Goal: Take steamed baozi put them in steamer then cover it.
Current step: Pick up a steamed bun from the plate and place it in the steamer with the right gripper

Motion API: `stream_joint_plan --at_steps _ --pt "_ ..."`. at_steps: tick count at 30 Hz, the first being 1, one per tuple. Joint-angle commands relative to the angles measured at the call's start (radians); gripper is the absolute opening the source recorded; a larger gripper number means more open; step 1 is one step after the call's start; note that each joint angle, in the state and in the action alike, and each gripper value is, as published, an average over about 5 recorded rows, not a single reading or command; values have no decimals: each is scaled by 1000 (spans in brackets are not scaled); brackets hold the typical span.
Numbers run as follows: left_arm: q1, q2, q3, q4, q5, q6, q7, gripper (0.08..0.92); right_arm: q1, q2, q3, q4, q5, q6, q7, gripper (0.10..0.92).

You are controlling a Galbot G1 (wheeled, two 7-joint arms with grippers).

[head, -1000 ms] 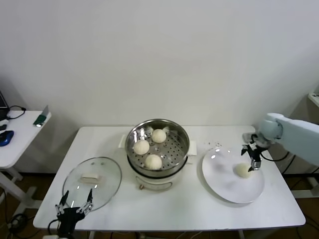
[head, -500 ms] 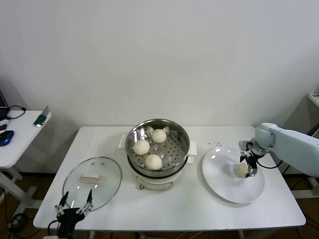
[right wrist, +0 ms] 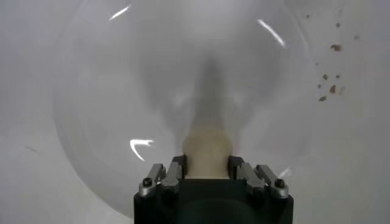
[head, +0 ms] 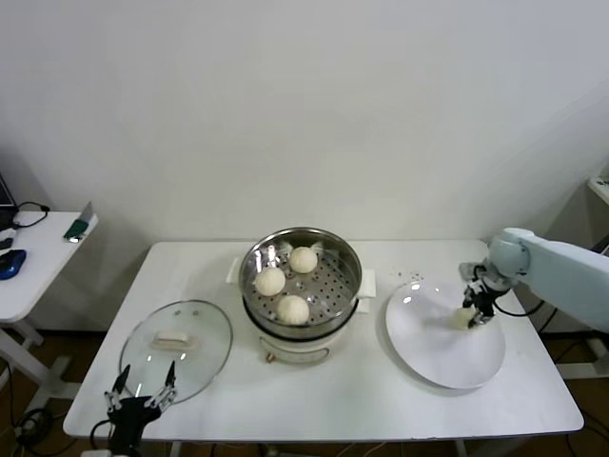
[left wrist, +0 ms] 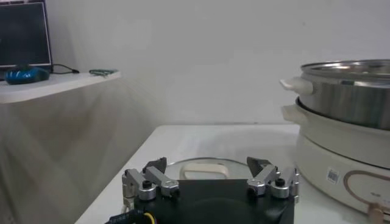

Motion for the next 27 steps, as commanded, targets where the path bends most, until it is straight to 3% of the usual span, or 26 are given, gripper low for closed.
stream_joint_plan --at_steps 1,7,14,20,27 --pt "-1 1 3 -8 0 3 1 823 430 -11 -288 184 226 -7 -10 476" --pt "-2 6 5 -14 -1 7 2 823 728 43 -432 370 370 -61 -8 483" --pt "5 12 2 -34 -15 14 3 823 828 154 -395 532 525 -178 59 484" --pt "6 14 1 -37 -20 14 4 823 760 273 -291 547 628 -265 130 484" --pt "4 15 -1 -36 -25 14 4 823 598 408 -231 472 635 -313 190 484"
